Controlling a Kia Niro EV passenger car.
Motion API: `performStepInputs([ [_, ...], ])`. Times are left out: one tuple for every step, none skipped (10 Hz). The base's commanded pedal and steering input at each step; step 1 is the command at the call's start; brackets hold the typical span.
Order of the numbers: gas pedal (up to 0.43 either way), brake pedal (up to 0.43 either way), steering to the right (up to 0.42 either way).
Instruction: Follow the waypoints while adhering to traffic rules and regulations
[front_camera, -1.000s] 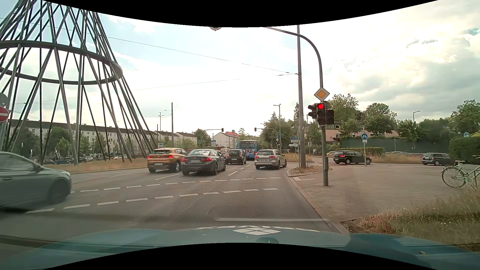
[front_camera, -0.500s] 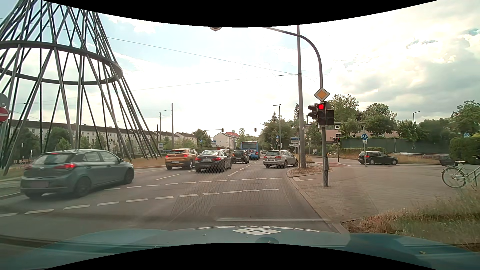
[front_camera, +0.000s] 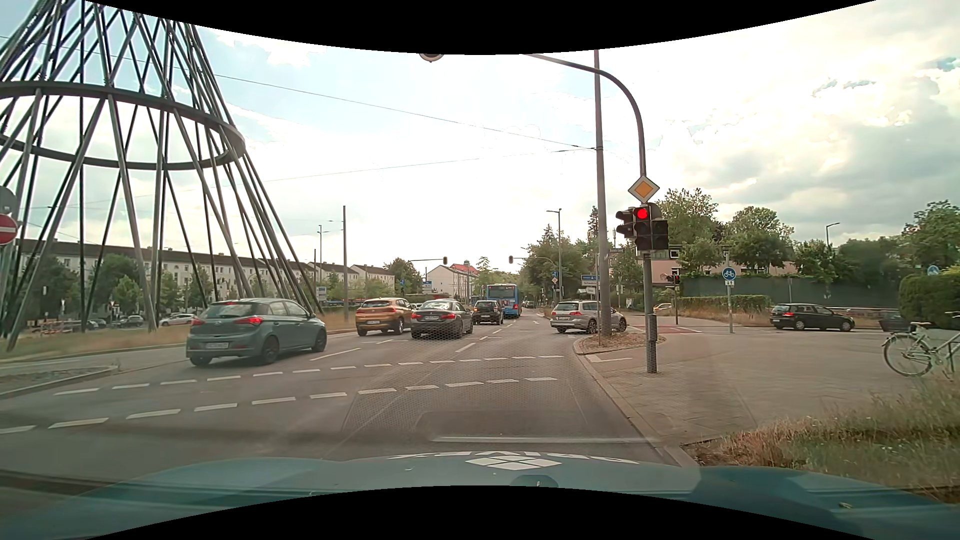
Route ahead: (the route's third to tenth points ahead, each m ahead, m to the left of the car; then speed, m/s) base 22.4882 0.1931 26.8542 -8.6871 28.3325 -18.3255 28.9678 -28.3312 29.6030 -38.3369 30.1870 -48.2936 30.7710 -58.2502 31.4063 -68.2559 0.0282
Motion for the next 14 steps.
performStepInputs([
  [0.0, 0.293, 0.01],
  [0.0, 0.299, 0.01],
  [0.0, 0.305, 0.01],
  [0.0, 0.305, 0.01],
  [0.0, 0.305, 0.01],
  [0.0, 0.305, 0.01],
  [0.0, 0.305, 0.01],
  [0.0, 0.305, 0.01],
  [0.0, 0.311, 0.01],
  [0.0, 0.305, 0.011],
  [0.0, 0.305, 0.01],
  [0.0, 0.305, 0.01],
  [0.0, 0.311, 0.01],
  [0.0, 0.305, 0.01],
])
